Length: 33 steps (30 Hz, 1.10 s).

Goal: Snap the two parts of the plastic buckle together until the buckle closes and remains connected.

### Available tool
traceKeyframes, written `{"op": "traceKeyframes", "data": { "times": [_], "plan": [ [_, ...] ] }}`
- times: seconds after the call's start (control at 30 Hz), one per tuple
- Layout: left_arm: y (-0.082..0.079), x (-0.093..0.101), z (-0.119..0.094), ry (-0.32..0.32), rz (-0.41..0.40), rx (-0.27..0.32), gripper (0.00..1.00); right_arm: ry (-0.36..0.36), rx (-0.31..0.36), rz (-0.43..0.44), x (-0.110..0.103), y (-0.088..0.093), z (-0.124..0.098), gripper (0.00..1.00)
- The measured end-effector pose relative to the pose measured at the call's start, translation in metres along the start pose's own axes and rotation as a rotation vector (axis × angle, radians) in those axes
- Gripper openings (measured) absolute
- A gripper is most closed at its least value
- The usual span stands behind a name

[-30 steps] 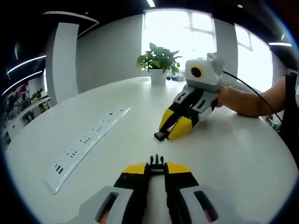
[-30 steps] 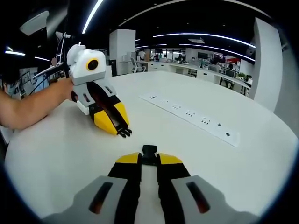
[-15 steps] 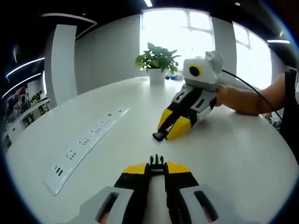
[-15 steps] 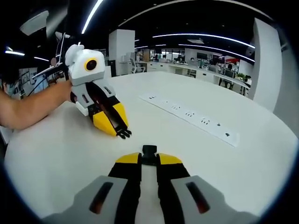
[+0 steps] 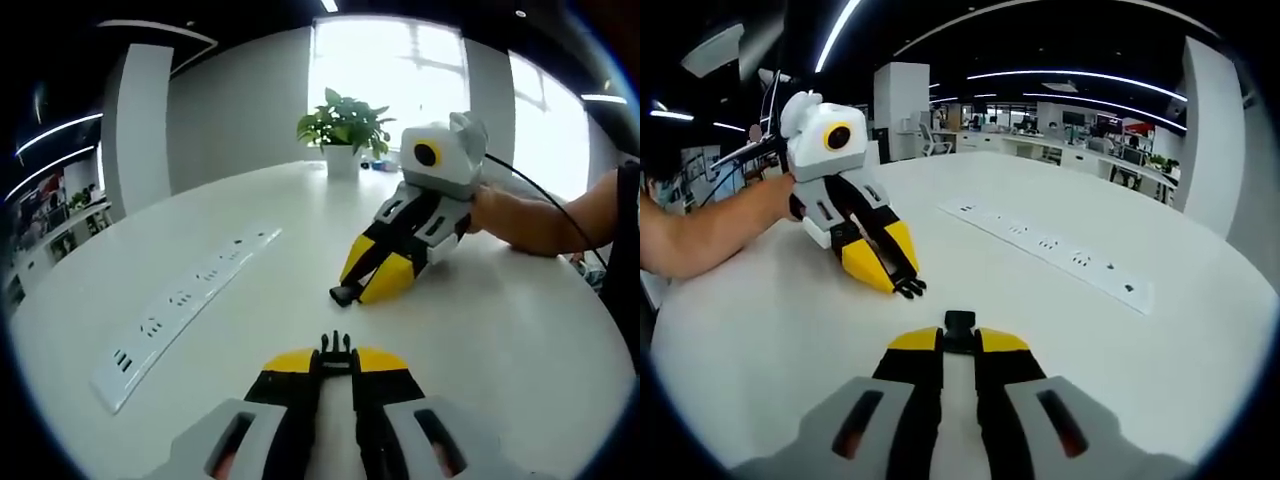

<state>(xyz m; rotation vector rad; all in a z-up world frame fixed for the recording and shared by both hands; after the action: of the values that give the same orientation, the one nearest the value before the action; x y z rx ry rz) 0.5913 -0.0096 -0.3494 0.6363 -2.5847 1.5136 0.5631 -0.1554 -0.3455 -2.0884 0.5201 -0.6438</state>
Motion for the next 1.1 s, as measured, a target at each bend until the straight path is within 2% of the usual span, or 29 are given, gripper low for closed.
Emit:
{"op": "traceKeyframes", "data": {
  "times": [0.37,0.5,0.8,1.1],
  "plan": [
    [0.001,0.001,-0.001,-0.019,-0.011,-0.002,0.11,0.009,0.012,-0.004,0.005,-0.003,-0.003,0.10],
    [-0.007,0.003,-0.006,-0.010,-0.033,0.034,0.11,0.021,0.018,-0.008,0.007,-0.007,-0.005,0.10],
    [-0.020,0.004,-0.020,-0.018,-0.049,0.055,0.11,0.034,0.032,0.028,0.017,-0.017,-0.019,0.10],
    [-0.027,0.010,-0.030,-0.064,-0.013,0.021,0.11,0.058,0.045,0.010,0.019,-0.037,-0.033,0.10]
  ]
}}
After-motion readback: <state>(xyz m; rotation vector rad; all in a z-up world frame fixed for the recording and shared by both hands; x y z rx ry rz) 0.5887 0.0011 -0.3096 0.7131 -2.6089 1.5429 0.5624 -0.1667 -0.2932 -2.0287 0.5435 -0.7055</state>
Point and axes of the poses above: the point that each gripper's makers call its tool centre point, and the gripper's own axes: z roughly forward along the fingers, x roughly to its right, y roughly out of its underside, the point moved 6 cm from there along -z, roughly backward along the fingers, and after that the axes turned 13 degrees about -z, right-handed, at the moved point
